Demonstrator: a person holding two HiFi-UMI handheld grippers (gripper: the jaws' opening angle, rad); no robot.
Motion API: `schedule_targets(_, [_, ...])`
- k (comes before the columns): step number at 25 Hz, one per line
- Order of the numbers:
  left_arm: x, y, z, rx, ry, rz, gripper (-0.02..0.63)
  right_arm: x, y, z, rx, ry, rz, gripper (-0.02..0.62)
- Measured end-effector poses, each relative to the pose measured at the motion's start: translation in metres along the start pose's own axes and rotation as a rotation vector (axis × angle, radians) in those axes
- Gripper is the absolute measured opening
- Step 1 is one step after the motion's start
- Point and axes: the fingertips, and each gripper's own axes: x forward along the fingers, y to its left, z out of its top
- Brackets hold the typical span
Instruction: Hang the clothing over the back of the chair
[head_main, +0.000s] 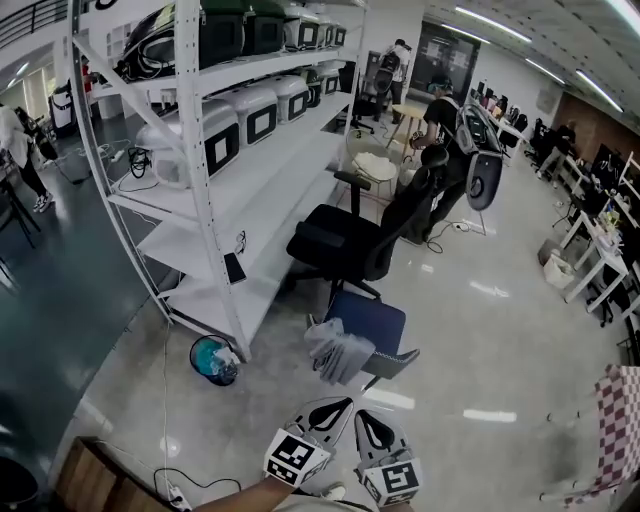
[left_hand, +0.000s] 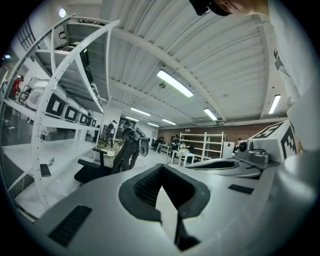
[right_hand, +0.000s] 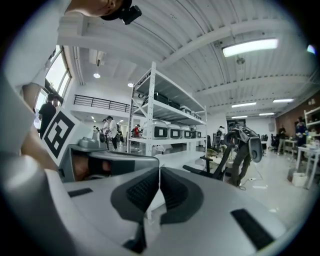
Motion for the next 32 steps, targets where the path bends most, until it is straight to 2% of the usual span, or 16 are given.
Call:
schedule_targets(3, [0.008, -0.015, 0.004, 0.015, 0.000, -0.005, 0.008, -0.008, -0.013, 0.005, 0.003, -0.029, 0.007, 0.017])
schedule_targets(10, [0.012, -0.033, -0.008, 0.022, 0.033, -0.004, 0.008, -0.025, -0.028, -0.003, 0.015, -0.027, -0.009, 0.017])
schedule_targets(21, [0.001, -0.034, -0.016, 0.011, 0.057, -0.008, 0.008, -0.032, -0.017, -0.010, 0.044, -0.022, -0.029, 0.017])
schedule_targets(32, [-0.021, -0.016, -0.011, 0.003, 0.031, 0.019, 0.008, -0.021, 0.011, -0.005, 0.021, -0.020, 0.004, 0.017])
